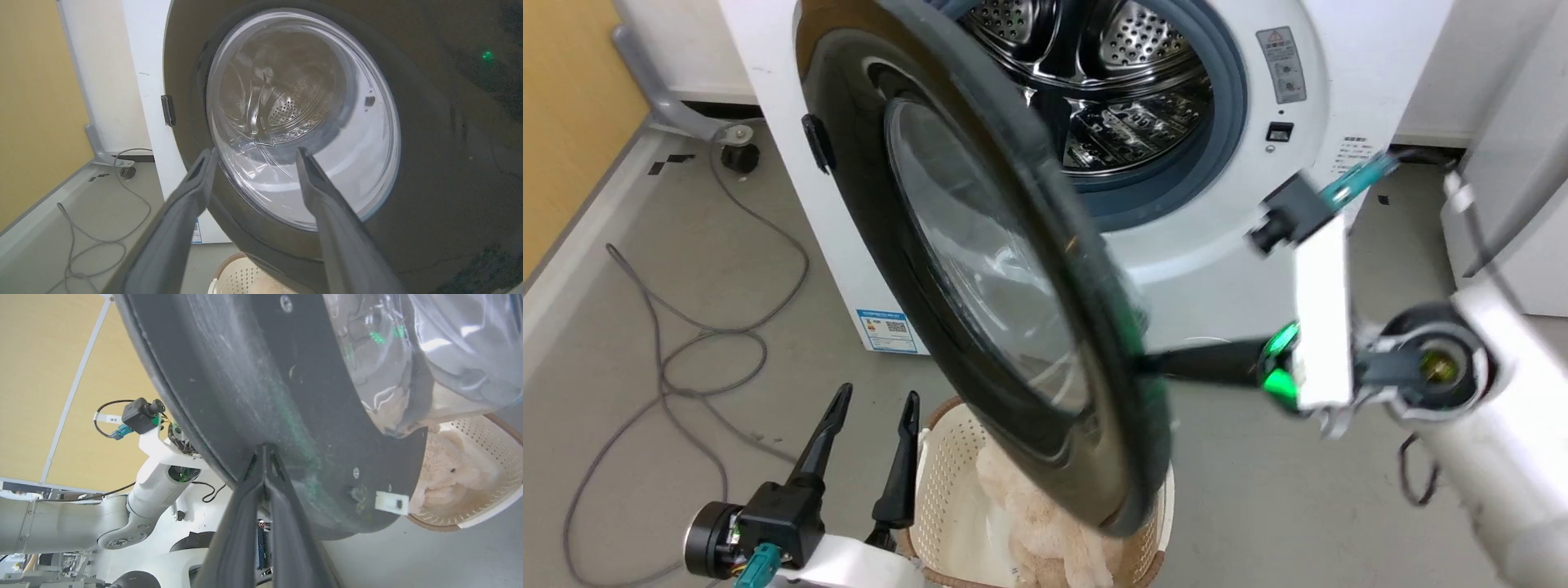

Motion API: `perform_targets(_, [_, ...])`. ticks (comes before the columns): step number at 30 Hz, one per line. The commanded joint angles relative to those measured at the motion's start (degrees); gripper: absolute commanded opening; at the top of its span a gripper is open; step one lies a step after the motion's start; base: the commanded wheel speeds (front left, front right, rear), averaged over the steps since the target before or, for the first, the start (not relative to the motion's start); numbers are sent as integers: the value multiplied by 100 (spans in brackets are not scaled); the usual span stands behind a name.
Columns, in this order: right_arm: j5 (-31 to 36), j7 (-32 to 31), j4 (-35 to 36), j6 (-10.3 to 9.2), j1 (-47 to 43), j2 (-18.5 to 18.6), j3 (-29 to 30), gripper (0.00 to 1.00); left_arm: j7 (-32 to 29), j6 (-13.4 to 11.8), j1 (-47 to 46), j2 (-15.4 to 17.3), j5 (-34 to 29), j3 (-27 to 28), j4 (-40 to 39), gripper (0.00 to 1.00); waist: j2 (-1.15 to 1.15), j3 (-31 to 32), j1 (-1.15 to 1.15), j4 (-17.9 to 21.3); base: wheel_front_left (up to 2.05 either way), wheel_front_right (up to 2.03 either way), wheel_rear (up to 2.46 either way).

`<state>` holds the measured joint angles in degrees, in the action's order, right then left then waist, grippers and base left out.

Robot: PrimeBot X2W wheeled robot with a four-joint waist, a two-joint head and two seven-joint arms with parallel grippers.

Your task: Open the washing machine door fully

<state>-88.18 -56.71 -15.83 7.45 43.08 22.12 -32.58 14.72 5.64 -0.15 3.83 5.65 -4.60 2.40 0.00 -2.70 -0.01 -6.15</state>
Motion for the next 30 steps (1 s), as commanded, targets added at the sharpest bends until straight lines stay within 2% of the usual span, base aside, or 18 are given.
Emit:
perform_targets(1, [23,41,254,3,-311,-144,-105,0,28,-30,57,12,-9,38,29,100,0,-24,1,-22,0,0,0])
perform_targets(11, [-71,318,1197,3,-894,-410,-50,0,28,-76,85,39,-32,85,104,100,0,-29,1,-40,0,0,0])
perform_targets(15, [-10,1046,1387,3,-1247,-542,352,0,28,-91,96,38,-42,78,144,100,0,21,1,-23,0,0,0])
perform_targets(18, [223,1888,1313,3,-1598,-723,755,46,28,-123,126,29,-36,77,166,100,0,71,1,52,0,0,0])
perform_targets(19, [284,2131,1272,3,-1731,-789,874,70,28,-132,139,26,-31,80,175,100,0,87,1,83,0,0,0])
perform_targets(20, [323,2346,1237,3,-1868,-862,983,100,28,-145,156,24,-25,89,180,100,0,102,1,118,0,0,0])
perform_targets(24, [448,3098,1227,3,-2491,-1076,1406,100,28,-162,218,25,54,120,296,100,0,167,1,235,0,0,0])
perform_targets(30, [1075,4395,1244,3,-3512,-1404,2148,100,28,-185,224,66,107,188,307,100,0,203,1,478,0,0,0])
